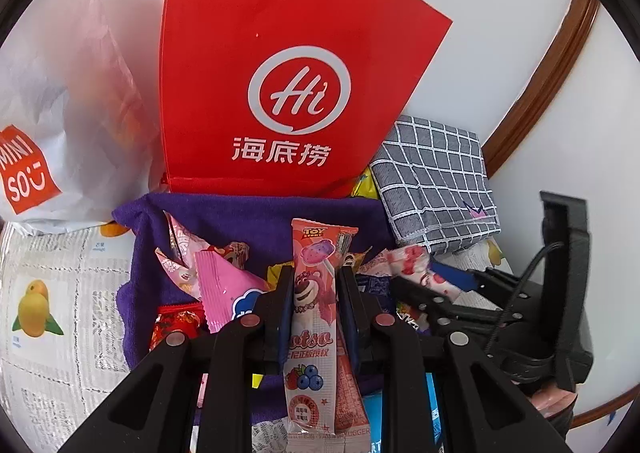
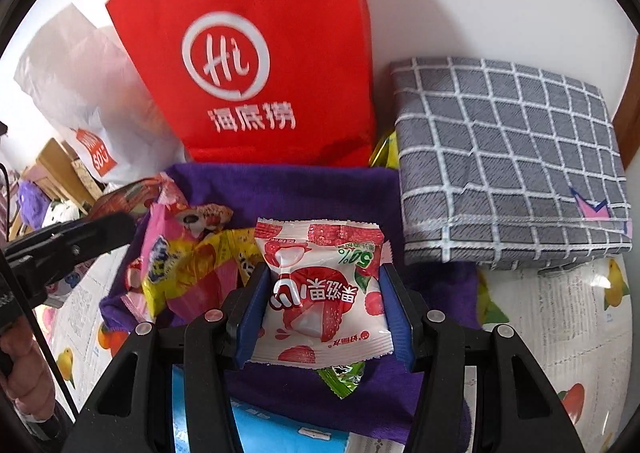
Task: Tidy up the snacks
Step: 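Lower both pink packets onto the towel pile and open both tools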
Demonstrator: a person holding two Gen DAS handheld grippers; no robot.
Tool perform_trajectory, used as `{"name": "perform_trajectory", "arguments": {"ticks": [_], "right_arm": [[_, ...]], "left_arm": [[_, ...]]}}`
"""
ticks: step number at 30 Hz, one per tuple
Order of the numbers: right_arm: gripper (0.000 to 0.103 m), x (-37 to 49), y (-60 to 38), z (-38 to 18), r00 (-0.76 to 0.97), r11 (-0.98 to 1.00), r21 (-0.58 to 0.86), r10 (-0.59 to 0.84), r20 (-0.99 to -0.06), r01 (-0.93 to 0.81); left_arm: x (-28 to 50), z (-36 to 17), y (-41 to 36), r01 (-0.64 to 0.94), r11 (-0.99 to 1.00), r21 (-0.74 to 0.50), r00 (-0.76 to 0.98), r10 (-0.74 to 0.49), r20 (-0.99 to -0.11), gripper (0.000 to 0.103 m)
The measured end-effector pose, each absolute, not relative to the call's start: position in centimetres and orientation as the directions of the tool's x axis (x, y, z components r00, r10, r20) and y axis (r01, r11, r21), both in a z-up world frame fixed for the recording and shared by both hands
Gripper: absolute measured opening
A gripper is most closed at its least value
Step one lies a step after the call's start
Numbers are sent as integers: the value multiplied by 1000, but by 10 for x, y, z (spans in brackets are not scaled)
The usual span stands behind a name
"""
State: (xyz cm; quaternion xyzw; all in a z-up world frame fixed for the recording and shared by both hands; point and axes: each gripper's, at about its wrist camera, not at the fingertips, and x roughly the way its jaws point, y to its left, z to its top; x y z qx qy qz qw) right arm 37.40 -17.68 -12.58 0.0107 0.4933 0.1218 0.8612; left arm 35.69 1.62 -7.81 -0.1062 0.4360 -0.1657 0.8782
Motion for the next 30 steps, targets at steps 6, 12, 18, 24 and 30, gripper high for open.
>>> {"name": "perform_trajectory", "arguments": {"ticks": [6, 12, 18, 24, 30], "right_arm": [[54, 383, -176, -148, 429, 981, 97, 162, -889, -170], [54, 386, -183, -153, 415, 985, 93, 147, -898, -148], [55, 386, -186, -153, 400, 983, 97, 153, -904, -156], [55, 383, -192, -148, 385, 983, 107, 157, -909, -149], [56, 377, -190, -142, 380, 979, 86, 152, -912, -185]], "left_arm": [[359, -85, 21, 192, 919, -345, 554, -392, -735, 21], [359, -90, 18, 206, 907, -368, 539, -419, -731, 21], [360, -96, 11, 221, 895, -388, 516, -445, -732, 21], [363, -99, -1, 234, 890, -391, 503, -455, -735, 21], [366, -103, -10, 236, 892, -387, 494, -452, -742, 21]]}}
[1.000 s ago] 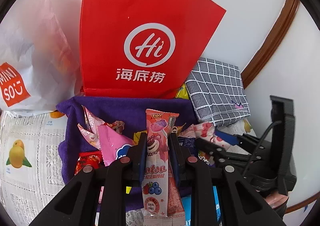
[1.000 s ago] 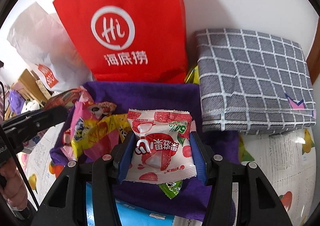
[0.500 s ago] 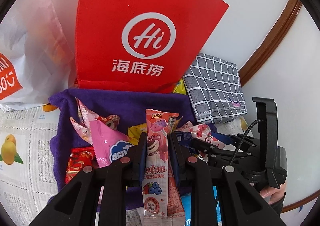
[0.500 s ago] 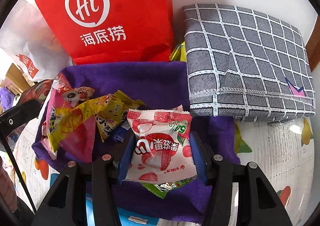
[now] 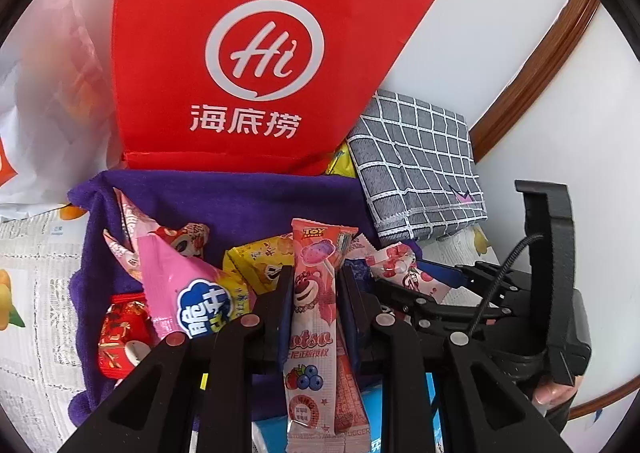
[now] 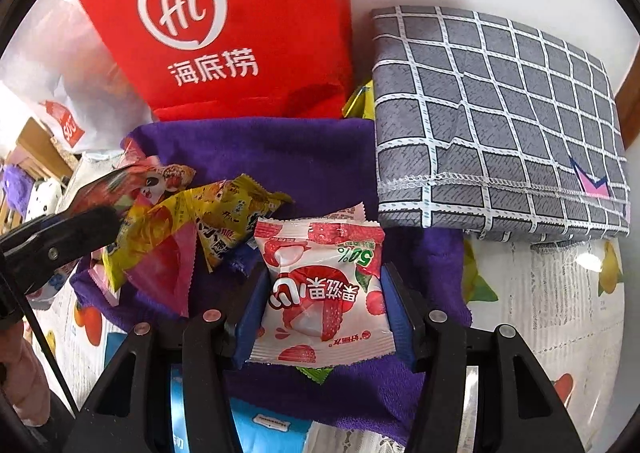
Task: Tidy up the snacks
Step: 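Lower both pink packets onto the towel pile and open both tools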
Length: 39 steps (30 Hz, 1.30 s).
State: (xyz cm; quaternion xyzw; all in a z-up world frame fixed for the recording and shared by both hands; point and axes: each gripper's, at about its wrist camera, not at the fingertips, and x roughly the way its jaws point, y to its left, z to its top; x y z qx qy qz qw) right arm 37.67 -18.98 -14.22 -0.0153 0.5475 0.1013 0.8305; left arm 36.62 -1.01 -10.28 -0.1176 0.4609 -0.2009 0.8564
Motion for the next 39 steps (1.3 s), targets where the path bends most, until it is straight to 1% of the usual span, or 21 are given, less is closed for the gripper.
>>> {"name": "perform_trajectory", "arguments": {"ticks": [4, 6, 8, 18, 25, 32, 36, 39], "right_arm": [[59, 376, -187, -141, 380, 977, 83, 154, -912, -195], [67, 374, -189, -138, 392, 977, 87, 159, -906, -194], [69, 374, -192, -136, 397, 978, 92, 162, -904, -188], [69, 365, -211, -111, 447, 976, 134, 199, -872, -173], [69, 359, -217, -100, 478, 975, 133, 203, -854, -176], [69, 365, -217, -107, 466, 977, 146, 203, -861, -156], [64, 366, -212, -112, 456, 976, 144, 205, -866, -165], [63, 368, -206, -117, 446, 975, 133, 201, -872, -178]], "left_arm": [[369, -106, -17, 229, 897, -377, 493, -441, -750, 21], [372, -107, -21, 227, 899, -375, 491, -438, -753, 21], [373, -109, -24, 226, 900, -373, 491, -436, -754, 21], [378, -117, -33, 214, 917, -337, 495, -400, -771, 21], [384, -127, -30, 185, 920, -345, 483, -391, -783, 21], [386, -132, -25, 169, 920, -353, 477, -389, -788, 21], [387, -135, -24, 165, 922, -351, 470, -386, -794, 22], [387, -137, -23, 160, 924, -346, 469, -380, -797, 22]]}}
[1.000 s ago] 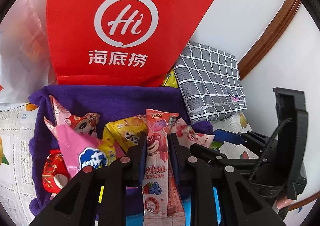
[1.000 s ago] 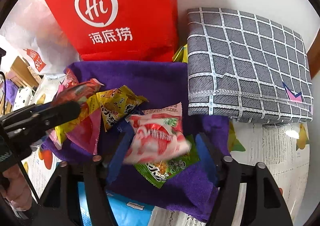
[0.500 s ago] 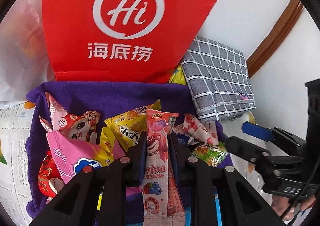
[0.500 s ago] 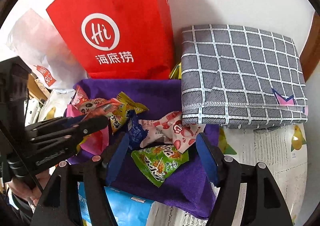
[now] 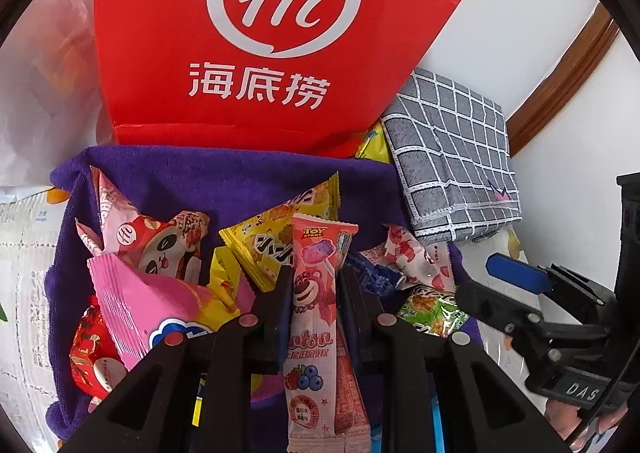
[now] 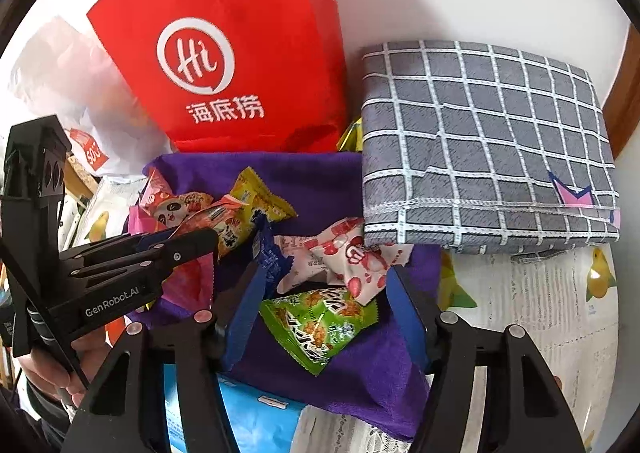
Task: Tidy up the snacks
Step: 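Lower both pink packets onto the towel pile and open both tools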
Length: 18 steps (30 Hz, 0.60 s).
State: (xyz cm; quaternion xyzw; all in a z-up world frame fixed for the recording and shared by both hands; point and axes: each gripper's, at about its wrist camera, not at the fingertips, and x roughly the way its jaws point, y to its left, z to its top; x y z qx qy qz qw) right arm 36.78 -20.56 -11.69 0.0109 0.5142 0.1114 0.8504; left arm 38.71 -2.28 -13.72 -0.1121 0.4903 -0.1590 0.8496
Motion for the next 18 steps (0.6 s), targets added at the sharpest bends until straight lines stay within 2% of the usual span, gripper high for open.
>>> {"name": "perform_trajectory", "arguments": {"ticks": [3, 11, 18], "right_arm": [[57, 370, -201, -123, 430, 974, 126, 196, -881, -187], [49, 371, -197, -131, 417, 975, 112, 185, -890, -193], [46, 374, -197, -135, 407, 975, 111, 182, -895, -192]], "left_arm": [[388, -138, -22, 157, 926, -342, 469, -375, -799, 22], [389, -140, -23, 155, 935, -319, 478, -353, -804, 23], [391, -141, -25, 160, 932, -324, 464, -361, -809, 24]]}}
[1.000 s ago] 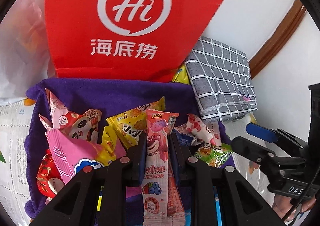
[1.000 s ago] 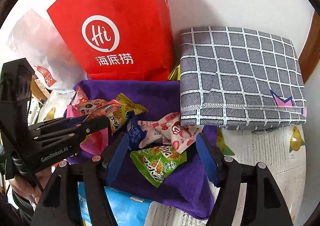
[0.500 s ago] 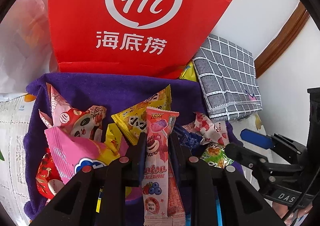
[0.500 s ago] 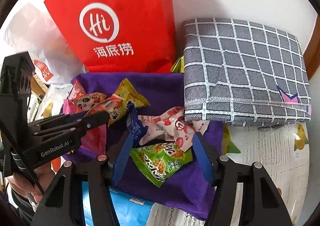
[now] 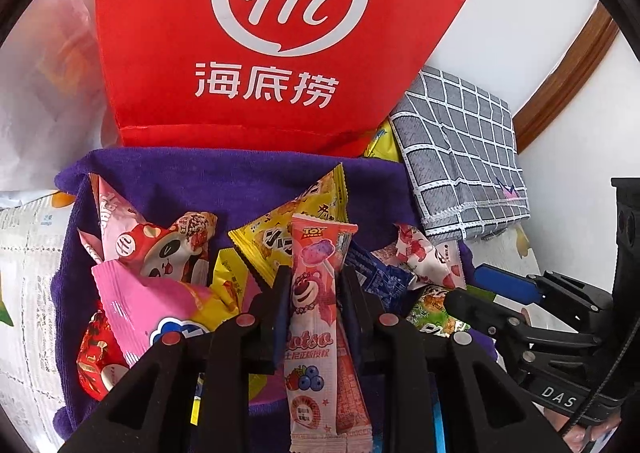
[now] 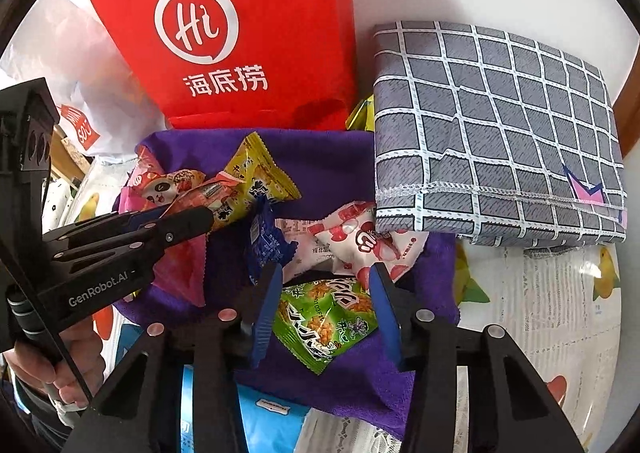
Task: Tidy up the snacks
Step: 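Lower both pink packets onto the towel pile and open both tools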
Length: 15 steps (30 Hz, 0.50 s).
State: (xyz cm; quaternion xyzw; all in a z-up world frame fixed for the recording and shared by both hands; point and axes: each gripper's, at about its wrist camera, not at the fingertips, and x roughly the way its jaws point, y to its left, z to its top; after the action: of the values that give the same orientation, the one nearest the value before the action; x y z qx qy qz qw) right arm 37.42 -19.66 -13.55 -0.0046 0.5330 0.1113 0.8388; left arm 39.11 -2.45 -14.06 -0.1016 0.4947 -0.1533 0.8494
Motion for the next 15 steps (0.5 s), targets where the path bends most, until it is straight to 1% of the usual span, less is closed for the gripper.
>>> {"name": "perform_trajectory", "arguments": {"ticks": [5, 11, 15], "right_arm": [[44, 375, -195, -138, 400, 974, 108, 181, -898, -199], [43, 377, -194, -143, 393, 974, 101, 175, -903, -202], [40, 378, -193, -146, 386, 974, 97, 172, -906, -206]], "left_arm": [[392, -141, -24, 169, 926, -337, 450, -377, -809, 27], [391, -139, -25, 182, 922, -341, 442, -387, -809, 37], [392, -138, -24, 182, 917, -354, 439, -398, -806, 38]]}}
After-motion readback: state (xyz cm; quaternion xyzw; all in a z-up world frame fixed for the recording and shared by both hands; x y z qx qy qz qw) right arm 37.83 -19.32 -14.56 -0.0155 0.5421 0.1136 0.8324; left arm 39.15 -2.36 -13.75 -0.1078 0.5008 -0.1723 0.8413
